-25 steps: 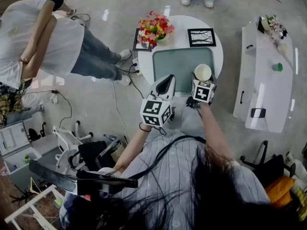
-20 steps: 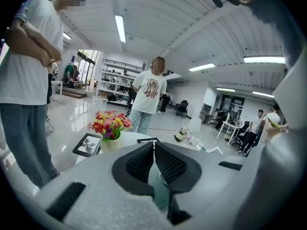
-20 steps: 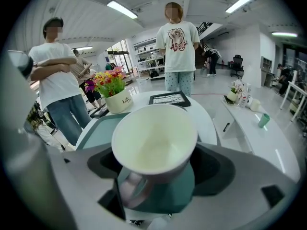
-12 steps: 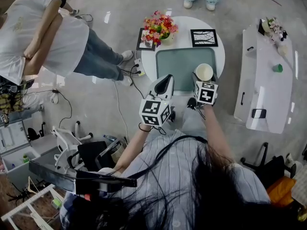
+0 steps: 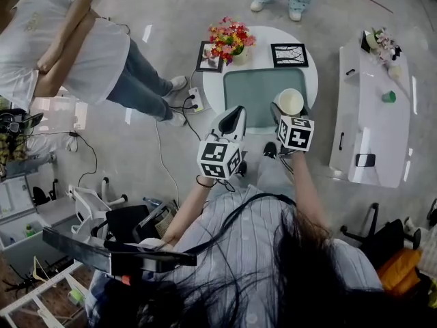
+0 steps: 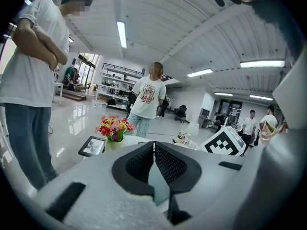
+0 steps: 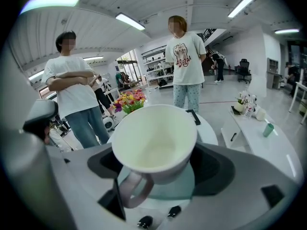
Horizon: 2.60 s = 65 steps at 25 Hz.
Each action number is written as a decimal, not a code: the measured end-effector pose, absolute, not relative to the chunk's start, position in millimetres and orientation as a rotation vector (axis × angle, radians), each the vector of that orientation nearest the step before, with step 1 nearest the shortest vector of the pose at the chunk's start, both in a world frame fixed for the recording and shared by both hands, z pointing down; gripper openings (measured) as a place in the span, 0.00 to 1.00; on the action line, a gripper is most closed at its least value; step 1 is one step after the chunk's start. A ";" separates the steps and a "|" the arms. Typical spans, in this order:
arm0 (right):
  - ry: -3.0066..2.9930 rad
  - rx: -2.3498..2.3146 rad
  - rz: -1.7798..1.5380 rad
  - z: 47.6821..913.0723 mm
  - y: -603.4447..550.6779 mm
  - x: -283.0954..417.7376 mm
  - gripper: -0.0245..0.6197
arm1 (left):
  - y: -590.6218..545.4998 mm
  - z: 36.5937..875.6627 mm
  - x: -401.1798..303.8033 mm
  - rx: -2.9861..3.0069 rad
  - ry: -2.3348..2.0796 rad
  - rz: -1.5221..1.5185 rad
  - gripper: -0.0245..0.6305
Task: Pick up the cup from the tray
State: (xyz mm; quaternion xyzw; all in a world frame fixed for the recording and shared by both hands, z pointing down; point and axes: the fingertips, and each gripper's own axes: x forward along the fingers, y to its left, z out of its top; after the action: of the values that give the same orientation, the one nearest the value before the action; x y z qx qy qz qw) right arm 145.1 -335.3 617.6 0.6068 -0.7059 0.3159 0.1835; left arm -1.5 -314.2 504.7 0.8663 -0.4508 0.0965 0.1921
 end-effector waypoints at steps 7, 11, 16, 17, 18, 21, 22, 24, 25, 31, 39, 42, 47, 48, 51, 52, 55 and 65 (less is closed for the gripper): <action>-2.020 1.760 0.882 580.0 -316.5 124.9 0.66 | -297.6 500.0 -21.9 2.459 -1.226 0.235 0.06; -2.041 1.808 0.859 559.3 -302.3 109.7 0.66 | -283.1 500.4 -36.6 2.478 -1.190 0.233 0.06; -2.053 1.869 0.830 536.0 -276.4 90.7 0.66 | -259.2 499.7 -55.1 2.508 -1.132 0.225 0.06; -2.054 1.880 0.829 532.8 -270.6 87.0 0.66 | -254.3 499.9 -58.7 2.511 -1.120 0.220 0.06; -2.055 1.890 0.828 530.3 -264.8 83.4 0.66 | -249.5 500.3 -62.0 2.514 -1.109 0.216 0.06; -2.056 1.914 0.832 525.2 -245.8 72.7 0.66 | -233.7 502.1 -70.8 2.524 -1.080 0.217 0.06; -2.055 1.920 0.836 524.0 -239.2 69.3 0.66 | -228.3 502.9 -73.0 2.526 -1.070 0.219 0.06; -2.051 1.931 0.845 522.4 -226.5 63.7 0.66 | -218.6 505.1 -75.8 2.528 -1.047 0.225 0.06; -2.047 1.935 0.850 522.1 -220.7 61.2 0.66 | -214.3 506.3 -76.9 2.528 -1.036 0.227 0.06; -2.040 1.925 0.867 522.5 -196.6 48.8 0.66 | -196.0 511.0 -79.4 2.521 -0.997 0.221 0.06; -2.054 1.899 0.875 515.8 -174.3 46.0 0.66 | -185.1 504.9 -72.7 2.519 -1.003 0.201 0.06; -2.076 1.881 0.870 511.4 -164.1 48.4 0.66 | -176.3 501.2 -65.6 2.519 -1.011 0.189 0.06; -2.109 1.846 0.867 508.4 -136.1 54.9 0.66 | -146.1 499.3 -52.5 2.523 -1.025 0.193 0.06; -2.114 1.839 0.868 508.4 -129.6 56.5 0.66 | -139.1 499.4 -50.2 2.525 -1.028 0.197 0.06; -2.134 1.816 0.865 507.4 -110.2 60.5 0.66 | -119.4 498.4 -44.8 2.527 -1.044 0.205 0.06; -2.142 1.810 0.864 506.4 -102.8 62.0 0.66 | -112.3 497.5 -42.6 2.528 -1.049 0.206 0.06; -2.166 1.795 0.867 504.2 -78.2 67.0 0.66 | -90.1 494.3 -35.0 2.532 -1.060 0.201 0.06; -2.218 1.751 0.896 506.6 15.0 67.1 0.66 | -8.2 495.7 -28.1 2.524 -1.079 0.199 0.06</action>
State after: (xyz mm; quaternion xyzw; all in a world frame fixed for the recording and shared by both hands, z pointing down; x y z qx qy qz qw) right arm 67.1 15.0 506.6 0.5884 -0.7452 0.3012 0.0881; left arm -28.1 -8.2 495.7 0.8997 -0.3847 0.0711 0.1934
